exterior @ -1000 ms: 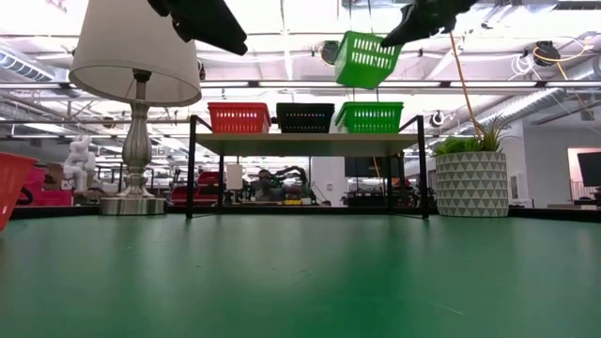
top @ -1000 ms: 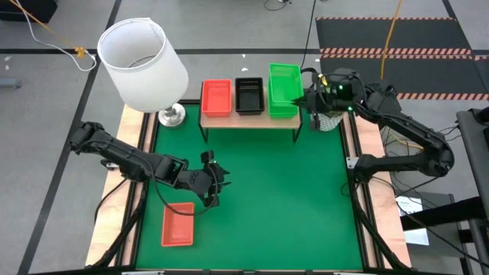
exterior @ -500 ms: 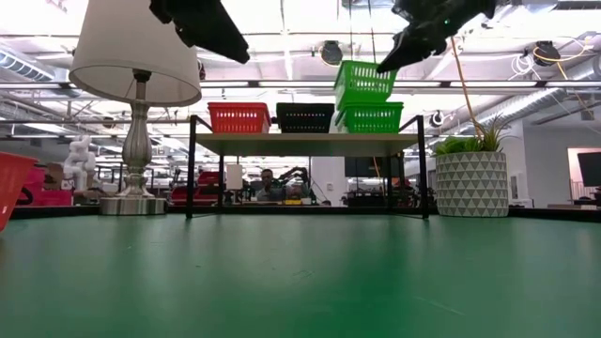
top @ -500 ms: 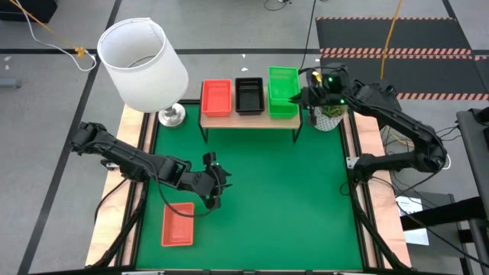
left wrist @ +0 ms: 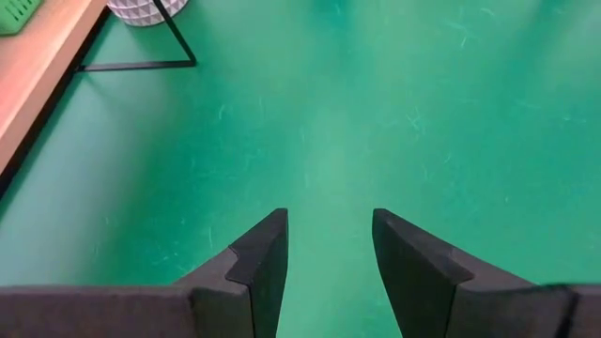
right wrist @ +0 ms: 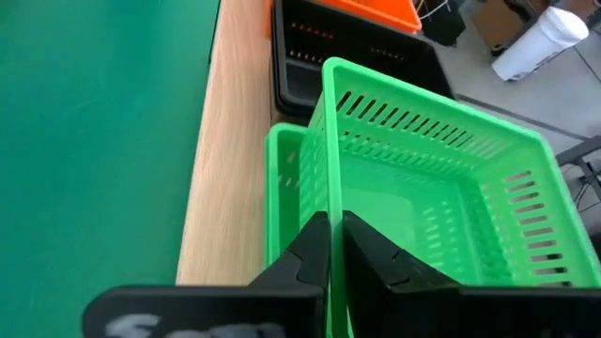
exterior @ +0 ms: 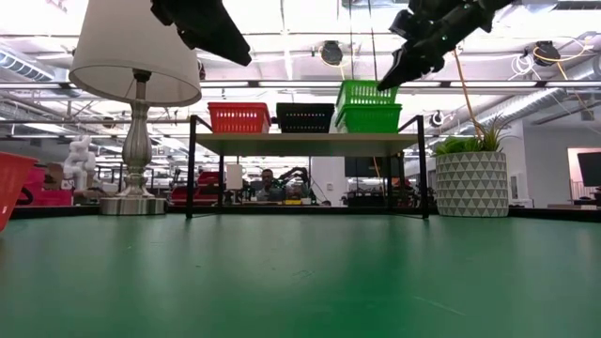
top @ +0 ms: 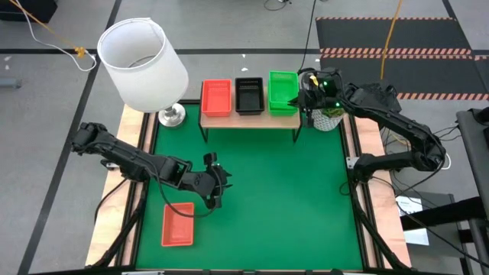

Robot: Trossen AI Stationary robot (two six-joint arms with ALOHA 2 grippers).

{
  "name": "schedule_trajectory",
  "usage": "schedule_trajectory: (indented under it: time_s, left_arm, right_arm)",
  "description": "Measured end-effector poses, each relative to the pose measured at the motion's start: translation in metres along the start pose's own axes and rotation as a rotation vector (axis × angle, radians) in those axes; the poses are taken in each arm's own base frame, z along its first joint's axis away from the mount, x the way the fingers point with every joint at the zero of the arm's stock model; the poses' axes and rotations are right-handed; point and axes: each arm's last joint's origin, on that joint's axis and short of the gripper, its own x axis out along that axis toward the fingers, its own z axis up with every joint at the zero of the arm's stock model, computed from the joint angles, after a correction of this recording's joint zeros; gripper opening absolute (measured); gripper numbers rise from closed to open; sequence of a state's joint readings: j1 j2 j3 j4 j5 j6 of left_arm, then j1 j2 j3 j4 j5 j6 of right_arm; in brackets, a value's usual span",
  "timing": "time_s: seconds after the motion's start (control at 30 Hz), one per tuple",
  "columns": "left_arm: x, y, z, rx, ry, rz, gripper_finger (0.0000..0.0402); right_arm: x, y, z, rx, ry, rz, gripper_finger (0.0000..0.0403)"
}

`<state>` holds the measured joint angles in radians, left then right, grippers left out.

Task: Stack baskets on shelf by color
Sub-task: Stack the green basket into the green basket on the shelf, then stack the orange basket into the orange basket on the shelf

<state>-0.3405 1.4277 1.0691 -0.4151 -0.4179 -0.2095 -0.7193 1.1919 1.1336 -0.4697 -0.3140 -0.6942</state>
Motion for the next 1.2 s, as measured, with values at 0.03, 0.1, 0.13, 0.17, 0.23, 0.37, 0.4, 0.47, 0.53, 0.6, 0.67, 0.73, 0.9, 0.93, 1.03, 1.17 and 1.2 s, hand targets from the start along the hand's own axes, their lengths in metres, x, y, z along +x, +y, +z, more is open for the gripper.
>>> schedule_trajectory:
  time_s: [0.03, 0.1, 0.13, 0.17, 0.23, 0.37, 0.4, 0.47, 0.53, 0.6, 0.67, 0.73, 0.9, 0.93, 1.03, 1.17, 1.2]
  left_arm:
    - [0.0, 0.0, 0.0, 0.001, 0.0, 0.0, 0.0157]
    - [0.0, 0.0, 0.0, 0.0, -0.001, 0.0, 0.0157]
    - [0.0, 0.0, 0.0, 0.0, -0.001, 0.0, 0.0157]
    - [0.0, 0.0, 0.0, 0.0, -0.001, 0.001, 0.0157]
    - [0.0, 0.0, 0.0, 0.0, -0.001, 0.001, 0.0157]
    - [0.0, 0.0, 0.0, 0.011, -0.001, 0.001, 0.0157]
    - [0.0, 0.0, 0.0, 0.013, -0.001, 0.001, 0.0157]
    - [0.001, 0.001, 0.0, 0.011, 0.0, 0.003, 0.0157]
    - [0.001, 0.002, 0.0, 0.009, 0.0, 0.005, 0.0157]
    - [0.001, 0.002, 0.0, 0.009, 0.0, 0.005, 0.0157]
    - [0.001, 0.002, 0.0, 0.009, 0.0, 0.005, 0.0157]
    - [0.001, 0.002, 0.0, 0.008, 0.0, 0.005, 0.0157]
    - [0.001, 0.002, 0.0, 0.003, 0.0, 0.005, 0.0157]
    - [0.001, 0.002, 0.0, 0.001, 0.0, 0.005, 0.0157]
    - [0.001, 0.002, 0.001, -0.004, 0.0, 0.005, 0.0157]
    - [0.001, 0.002, 0.0, -0.004, -0.001, 0.004, 0.0157]
    - [0.0, 0.001, 0.0, -0.003, -0.001, 0.003, 0.0157]
  right_arm:
    - [0.001, 0.001, -0.001, 0.0, 0.0, 0.0, 0.0009]
    - [0.003, 0.001, -0.003, 0.0, -0.001, -0.001, 0.0009]
    - [0.003, 0.001, -0.003, 0.0, -0.002, -0.002, 0.0009]
    - [0.004, 0.002, -0.004, -0.001, -0.001, -0.002, 0.0009]
    - [0.005, 0.002, -0.006, -0.001, -0.001, -0.001, 0.0009]
    - [0.005, 0.003, -0.007, 0.002, 0.003, 0.001, 0.0009]
    - [0.005, 0.003, -0.007, 0.002, 0.003, 0.001, 0.0009]
    - [0.005, 0.003, -0.007, 0.002, 0.003, 0.001, 0.0009]
    - [0.006, 0.003, -0.007, 0.002, 0.003, 0.001, 0.0012]
    - [0.006, 0.003, -0.007, 0.007, 0.003, 0.001, 0.0021]
    - [0.006, 0.003, -0.007, 0.021, 0.003, 0.001, 0.0038]
    - [0.006, 0.003, -0.007, 0.03, 0.005, 0.002, 0.0059]
    - [0.005, 0.003, -0.006, 0.061, 0.0, -0.003, 0.0107]
    - [0.004, 0.003, -0.006, 0.07, -0.002, -0.005, 0.0115]
    - [-0.003, 0.005, -0.002, 0.096, -0.022, -0.015, 0.0133]
    - [-0.021, 0.011, 0.006, 0.133, -0.072, -0.035, 0.0146]
    - [-0.027, 0.013, 0.008, 0.149, -0.089, -0.038, 0.0147]
